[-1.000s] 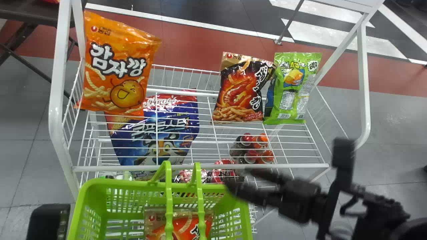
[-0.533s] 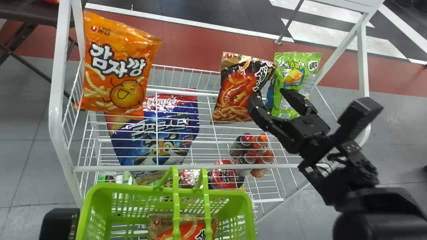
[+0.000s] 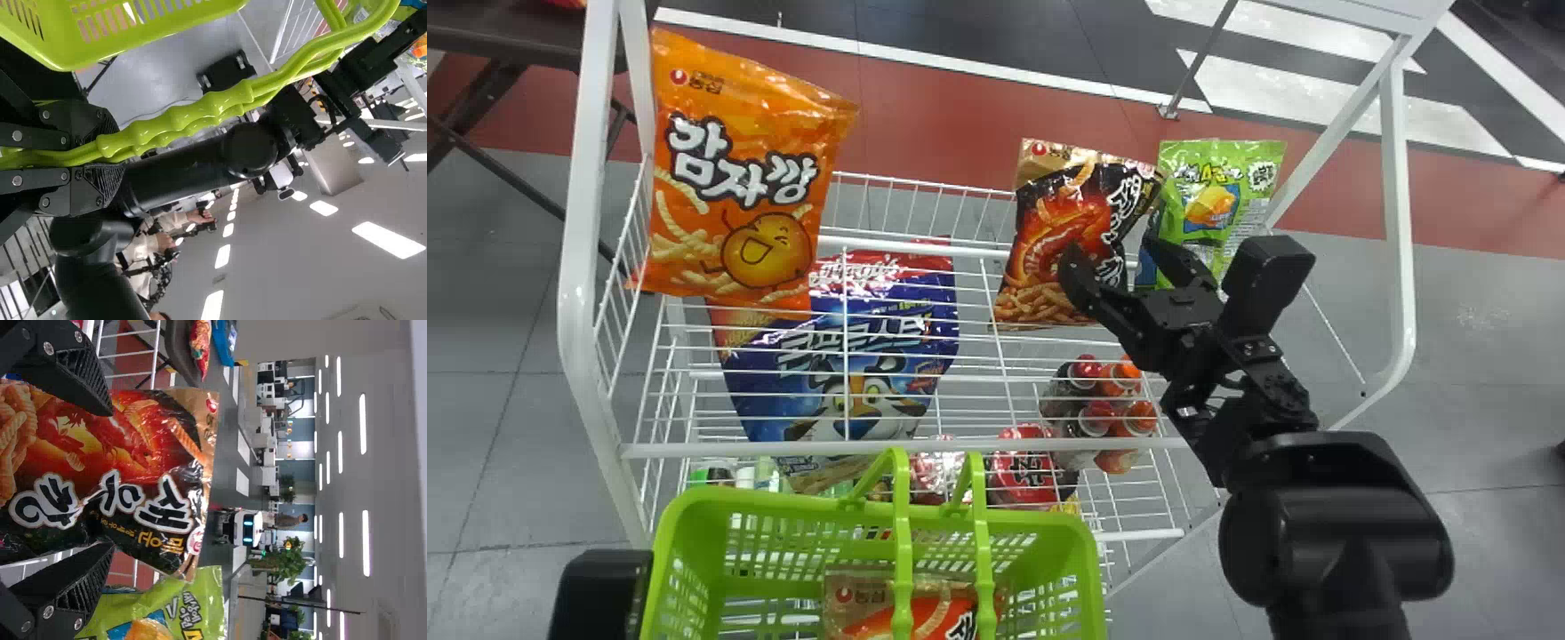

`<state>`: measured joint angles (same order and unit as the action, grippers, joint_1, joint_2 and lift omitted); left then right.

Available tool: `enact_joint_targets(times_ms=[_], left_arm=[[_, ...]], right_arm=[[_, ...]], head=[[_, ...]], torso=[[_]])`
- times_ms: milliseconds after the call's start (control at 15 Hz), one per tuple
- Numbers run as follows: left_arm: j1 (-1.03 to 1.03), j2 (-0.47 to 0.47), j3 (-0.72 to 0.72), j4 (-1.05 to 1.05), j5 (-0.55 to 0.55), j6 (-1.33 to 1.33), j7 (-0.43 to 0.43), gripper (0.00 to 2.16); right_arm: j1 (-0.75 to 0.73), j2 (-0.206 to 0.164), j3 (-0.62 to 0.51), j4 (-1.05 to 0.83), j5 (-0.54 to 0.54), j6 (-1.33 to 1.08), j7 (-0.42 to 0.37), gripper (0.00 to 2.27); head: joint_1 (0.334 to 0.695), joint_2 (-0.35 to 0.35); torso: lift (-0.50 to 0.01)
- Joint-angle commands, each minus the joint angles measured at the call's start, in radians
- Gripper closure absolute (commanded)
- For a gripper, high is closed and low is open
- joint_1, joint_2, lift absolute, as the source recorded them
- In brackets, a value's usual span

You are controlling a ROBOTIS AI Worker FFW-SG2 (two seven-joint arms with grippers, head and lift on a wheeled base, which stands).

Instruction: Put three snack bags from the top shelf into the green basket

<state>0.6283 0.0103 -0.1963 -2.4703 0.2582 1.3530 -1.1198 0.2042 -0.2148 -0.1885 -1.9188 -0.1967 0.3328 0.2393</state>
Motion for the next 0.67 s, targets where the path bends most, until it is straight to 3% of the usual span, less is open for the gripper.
enact_joint_targets(times_ms=[0, 67, 267, 333, 600], left_arm=[[-0.016, 0.000, 0.000, 0.016, 0.006, 0.005, 0.000, 1.51], [-0.019, 0.000, 0.000, 0.021, 0.007, 0.005, 0.000, 1.51], [-0.022, 0.000, 0.000, 0.024, 0.009, 0.005, 0.000, 1.51], [-0.022, 0.002, 0.000, 0.024, 0.009, 0.005, 0.000, 1.51], [-0.022, 0.005, -0.002, 0.016, 0.009, 0.015, 0.002, 1.51]], right_arm=[[-0.034, -0.003, 0.011, 0.040, 0.010, 0.016, 0.011, 0.27], [-0.045, -0.005, 0.018, 0.047, 0.014, 0.025, 0.012, 0.59], [-0.060, -0.005, 0.023, 0.050, 0.013, 0.062, 0.041, 2.01], [-0.060, -0.005, 0.024, 0.049, 0.013, 0.065, 0.041, 2.25], [-0.042, -0.011, 0.023, 0.026, 0.006, 0.062, 0.044, 2.25]], head=[[0.695, -0.350], [0.695, -0.350], [0.695, -0.350], [0.695, -0.350], [0.695, -0.350]], torso=[[-0.045], [-0.045], [-0.045], [-0.045], [-0.045]])
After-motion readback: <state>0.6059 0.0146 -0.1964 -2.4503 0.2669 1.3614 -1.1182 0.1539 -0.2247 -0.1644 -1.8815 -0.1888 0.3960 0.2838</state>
